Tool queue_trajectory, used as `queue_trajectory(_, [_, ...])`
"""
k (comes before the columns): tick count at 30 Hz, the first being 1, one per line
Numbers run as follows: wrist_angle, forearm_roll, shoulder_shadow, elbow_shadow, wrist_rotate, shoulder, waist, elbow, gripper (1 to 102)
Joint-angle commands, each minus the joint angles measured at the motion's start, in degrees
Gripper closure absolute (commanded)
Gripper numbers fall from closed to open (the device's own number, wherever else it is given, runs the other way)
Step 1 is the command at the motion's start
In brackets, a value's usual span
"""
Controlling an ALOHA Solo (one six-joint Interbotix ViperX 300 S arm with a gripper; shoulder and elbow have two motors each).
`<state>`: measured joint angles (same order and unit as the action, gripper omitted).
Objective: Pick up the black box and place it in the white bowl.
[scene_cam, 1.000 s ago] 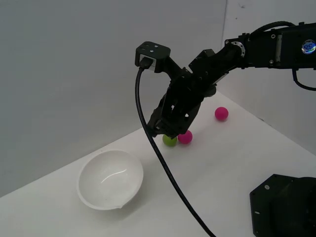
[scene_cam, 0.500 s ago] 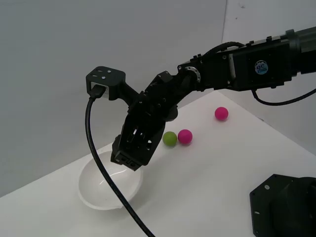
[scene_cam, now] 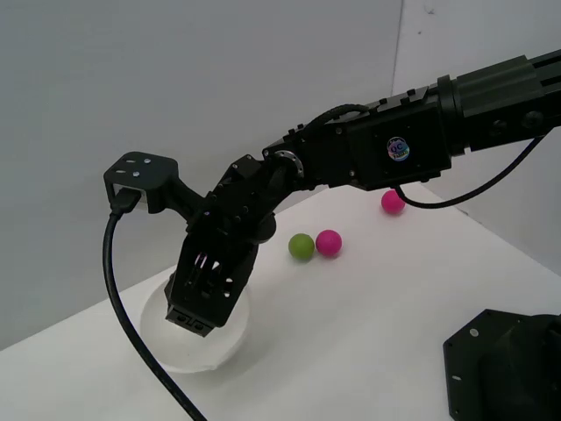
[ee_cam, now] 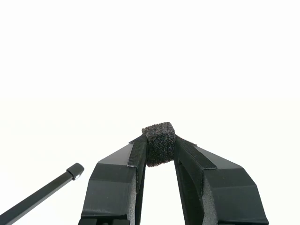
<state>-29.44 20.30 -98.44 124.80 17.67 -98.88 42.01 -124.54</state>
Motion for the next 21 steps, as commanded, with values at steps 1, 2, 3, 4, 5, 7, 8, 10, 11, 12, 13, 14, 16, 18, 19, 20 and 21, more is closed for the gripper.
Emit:
queue_trajectory(1, [0.4, 0.5, -2.1, -1.7, 1.6, -1.6, 0.0, 1.1, 100])
queue_trajectory(2, [0.4, 0.4, -2.2, -1.7, 1.8, -1.7, -0.2, 1.1, 100])
queue_trajectory(3, [0.4, 0.3, -2.2, -1.7, 1.8, -1.7, -0.4, 1.1, 100])
queue_trajectory(4, [0.4, 0.3, -2.1, -1.5, 1.8, -1.6, -0.5, 1.1, 100])
queue_trajectory(5, [0.4, 0.3, -2.0, -1.5, 1.9, -1.5, -0.7, 1.0, 100])
queue_trajectory(7, [0.4, 0.2, -1.9, -1.5, 2.0, -1.4, -0.8, 1.1, 100])
queue_trajectory(8, [0.4, 0.1, -1.9, -1.5, 2.1, -1.4, -0.9, 1.1, 99])
queue_trajectory(10, [0.4, -0.3, -2.1, -1.5, 2.4, -1.6, -1.1, 1.1, 97])
queue_trajectory(11, [0.3, -0.4, -2.2, -1.5, 2.5, -1.7, -1.4, 1.0, 94])
queue_trajectory(12, [0.3, -0.5, -2.3, -1.4, 2.5, -1.8, -1.8, 1.0, 89])
queue_trajectory(13, [0.3, -0.5, -2.3, -1.4, 2.5, -1.8, -2.0, 1.0, 82])
queue_trajectory(14, [0.1, -0.5, -2.1, -1.4, 2.5, -1.7, -2.5, 1.0, 75])
queue_trajectory(16, [0.0, -0.5, -1.9, -1.4, 2.5, -1.5, -3.0, 1.0, 64])
queue_trajectory(18, [0.0, -0.5, -1.8, -1.4, 2.5, -1.3, -3.0, 1.0, 51])
queue_trajectory(19, [0.0, -0.5, -1.7, -1.4, 2.5, -1.2, -3.1, 1.0, 41])
queue_trajectory(20, [0.0, -0.5, -1.6, -1.4, 2.5, -1.1, -3.1, 1.0, 30])
queue_trajectory(21, [0.0, -0.5, -1.4, -1.5, 2.5, -1.0, -3.1, 1.0, 19])
